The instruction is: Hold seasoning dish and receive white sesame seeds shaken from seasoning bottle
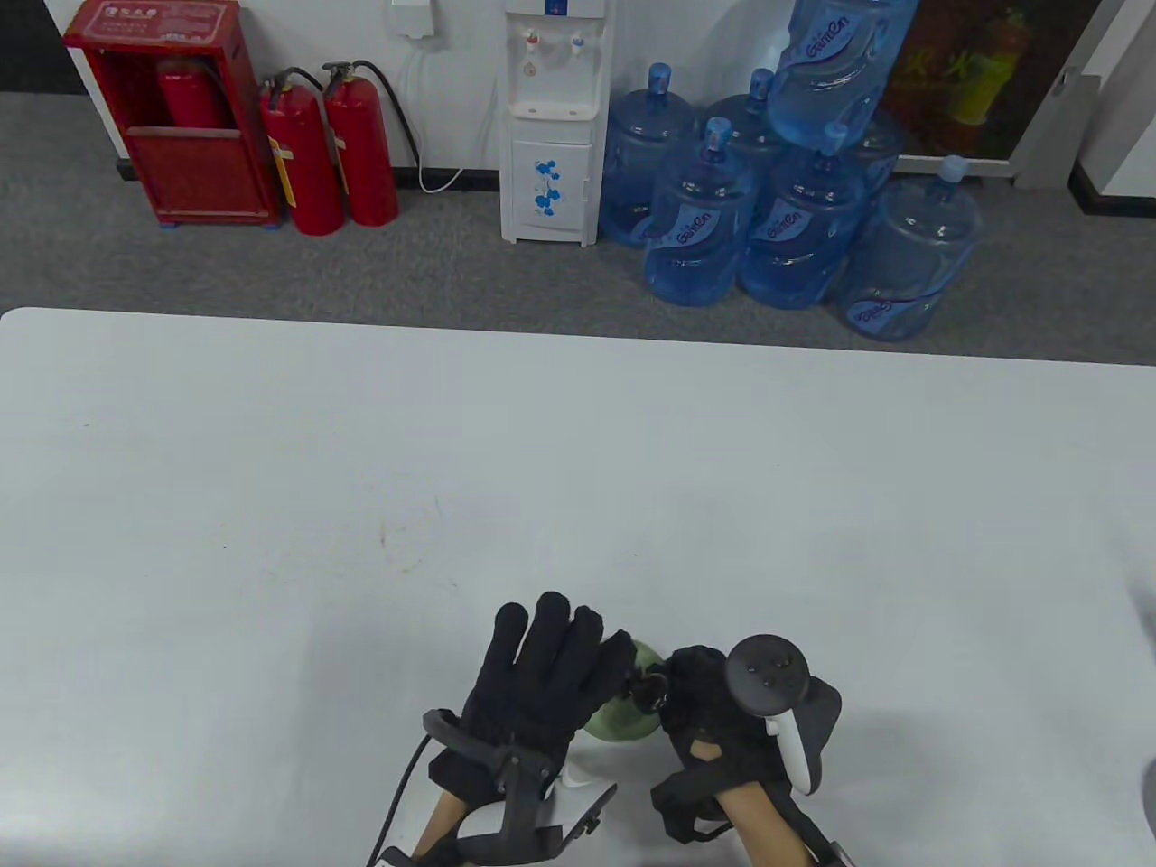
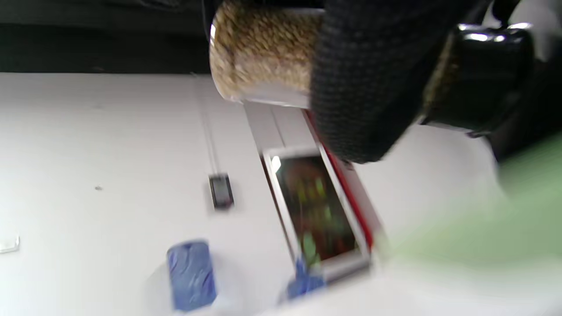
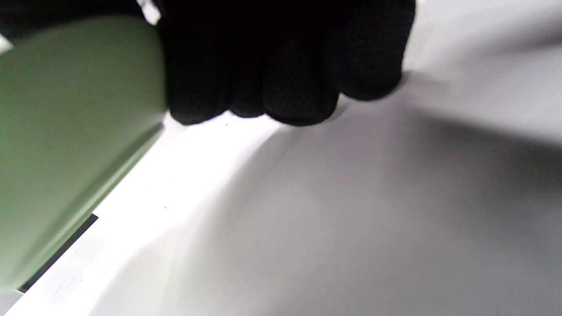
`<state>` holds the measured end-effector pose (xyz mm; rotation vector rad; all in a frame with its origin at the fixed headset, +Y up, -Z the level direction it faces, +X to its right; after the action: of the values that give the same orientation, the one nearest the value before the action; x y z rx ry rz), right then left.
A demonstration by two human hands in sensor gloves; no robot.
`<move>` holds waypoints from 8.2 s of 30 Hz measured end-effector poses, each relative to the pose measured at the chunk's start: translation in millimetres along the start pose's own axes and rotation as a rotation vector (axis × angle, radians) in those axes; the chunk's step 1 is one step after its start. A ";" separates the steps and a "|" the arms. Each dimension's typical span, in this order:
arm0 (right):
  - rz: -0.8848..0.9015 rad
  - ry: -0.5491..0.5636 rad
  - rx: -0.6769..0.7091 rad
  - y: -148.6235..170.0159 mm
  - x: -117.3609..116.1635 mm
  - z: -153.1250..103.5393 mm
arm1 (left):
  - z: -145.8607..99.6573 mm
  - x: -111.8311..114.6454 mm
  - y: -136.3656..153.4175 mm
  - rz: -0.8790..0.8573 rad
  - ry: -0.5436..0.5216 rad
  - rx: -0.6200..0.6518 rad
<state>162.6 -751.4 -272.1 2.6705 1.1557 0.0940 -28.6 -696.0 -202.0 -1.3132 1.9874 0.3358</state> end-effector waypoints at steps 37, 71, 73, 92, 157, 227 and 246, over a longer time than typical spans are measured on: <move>-0.007 0.009 0.017 -3.6 2.4 -3.4 | -2.5 1.2 1.9 0.025 0.000 -0.018; 0.006 0.011 0.026 -8.4 5.9 -8.0 | -1.4 -19.3 16.5 -0.134 -0.147 -0.131; -0.015 0.018 0.028 -7.9 5.3 -7.4 | -3.1 0.5 -2.2 0.078 0.003 -0.020; -0.018 0.015 0.034 -8.5 5.8 -7.6 | -2.5 -5.7 -10.2 0.081 -0.025 0.005; -0.049 0.020 0.028 -4.0 1.7 -4.0 | -1.5 -12.7 -0.3 0.064 -0.101 0.011; -0.045 0.045 0.021 -1.6 3.9 -0.4 | -5.9 -0.7 2.4 0.045 -0.012 -0.049; 0.048 0.049 -0.008 8.5 18.9 0.9 | -10.4 35.3 74.3 -0.949 0.223 -0.601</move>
<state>181.8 -743.5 -271.6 2.7036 1.1026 0.1722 -106.1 -693.1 -231.2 -2.5798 1.2176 0.3278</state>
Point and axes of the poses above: the tracker on the back of each hand, its own y axis roughly to the little-finger side, its own z axis roughly from the wrist to the fingertips, x = y × z, the point moved 2 cm from there along z, roughly from the wrist to the fingertips, and after that the axes turned 1 degree about z, right-handed, at the moved point
